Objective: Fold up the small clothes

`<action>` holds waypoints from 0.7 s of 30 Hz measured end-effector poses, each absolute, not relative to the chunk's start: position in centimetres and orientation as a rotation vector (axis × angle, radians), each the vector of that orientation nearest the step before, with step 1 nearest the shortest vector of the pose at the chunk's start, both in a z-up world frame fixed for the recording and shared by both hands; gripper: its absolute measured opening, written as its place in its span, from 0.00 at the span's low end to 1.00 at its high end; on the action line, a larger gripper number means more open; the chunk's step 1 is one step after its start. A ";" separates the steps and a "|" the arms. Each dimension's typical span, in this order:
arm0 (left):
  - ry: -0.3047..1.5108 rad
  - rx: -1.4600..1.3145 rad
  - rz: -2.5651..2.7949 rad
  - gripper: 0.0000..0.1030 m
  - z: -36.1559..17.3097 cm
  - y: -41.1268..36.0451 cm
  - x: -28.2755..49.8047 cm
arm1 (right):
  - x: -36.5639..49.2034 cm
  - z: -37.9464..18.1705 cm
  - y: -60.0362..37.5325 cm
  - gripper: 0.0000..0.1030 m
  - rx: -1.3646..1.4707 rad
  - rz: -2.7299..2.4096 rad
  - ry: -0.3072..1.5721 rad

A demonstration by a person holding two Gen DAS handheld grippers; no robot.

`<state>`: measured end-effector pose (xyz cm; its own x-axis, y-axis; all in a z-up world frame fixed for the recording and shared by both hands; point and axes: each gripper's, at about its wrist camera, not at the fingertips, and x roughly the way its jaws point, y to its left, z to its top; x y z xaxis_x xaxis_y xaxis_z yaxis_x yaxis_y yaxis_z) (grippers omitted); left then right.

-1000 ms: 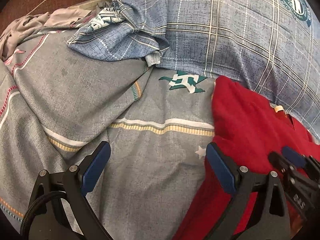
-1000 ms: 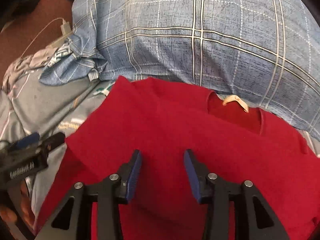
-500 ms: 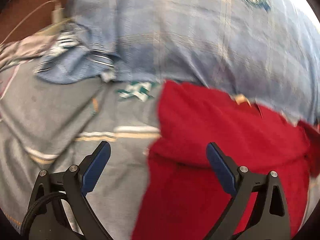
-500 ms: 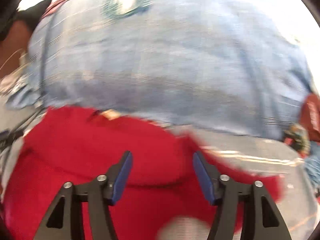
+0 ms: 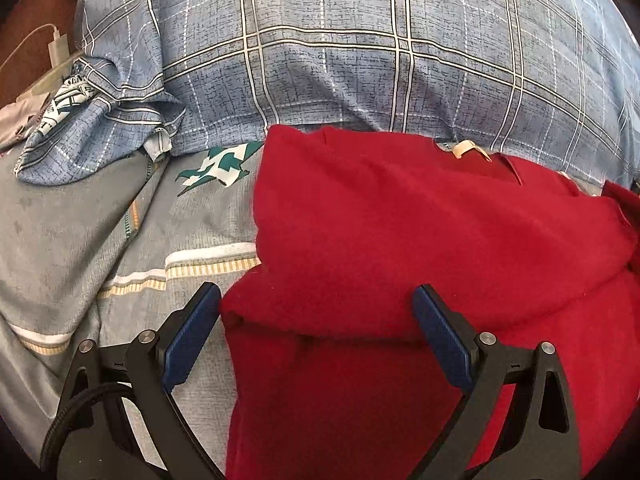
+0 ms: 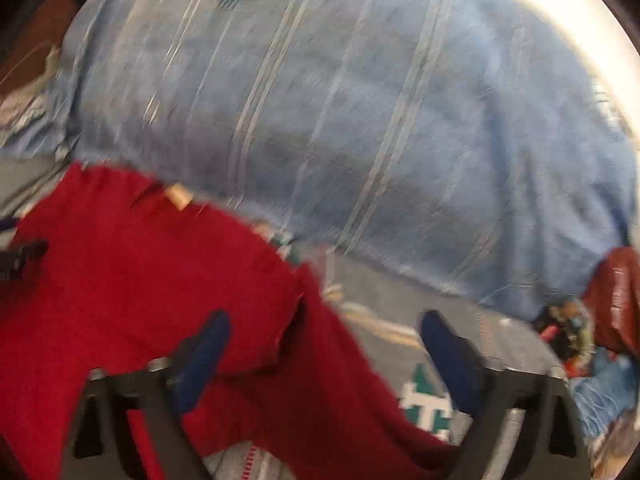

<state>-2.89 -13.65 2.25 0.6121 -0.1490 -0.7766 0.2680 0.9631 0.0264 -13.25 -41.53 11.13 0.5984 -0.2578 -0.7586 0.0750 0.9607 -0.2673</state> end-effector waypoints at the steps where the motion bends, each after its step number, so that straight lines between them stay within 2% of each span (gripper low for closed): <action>1: 0.879 0.147 -0.239 0.94 2.3 -13.7 -3.0 | -13.0 10.5 -41.6 0.08 -0.223 -0.201 0.941; 4: 0.879 0.154 -0.239 0.94 2.4 -13.7 -3.0 | -13.5 10.0 -42.7 0.06 -0.197 -0.230 0.979; 7: 0.873 0.125 -0.239 0.94 3.3 -13.0 -3.0 | -15.6 12.7 -43.2 0.06 -0.147 -0.197 0.922; 15: 0.805 -0.003 -0.189 0.94 5.9 -9.1 -2.7 | -17.6 23.4 -40.0 0.06 0.034 0.213 0.664; 18: 0.806 -0.077 -0.160 0.94 6.4 -7.1 -2.2 | -15.1 24.2 -36.7 0.06 0.044 0.369 0.638; 21: 0.794 -0.137 -0.140 0.94 6.9 -5.4 -1.9 | -10.9 22.5 -32.8 0.06 0.011 0.461 0.680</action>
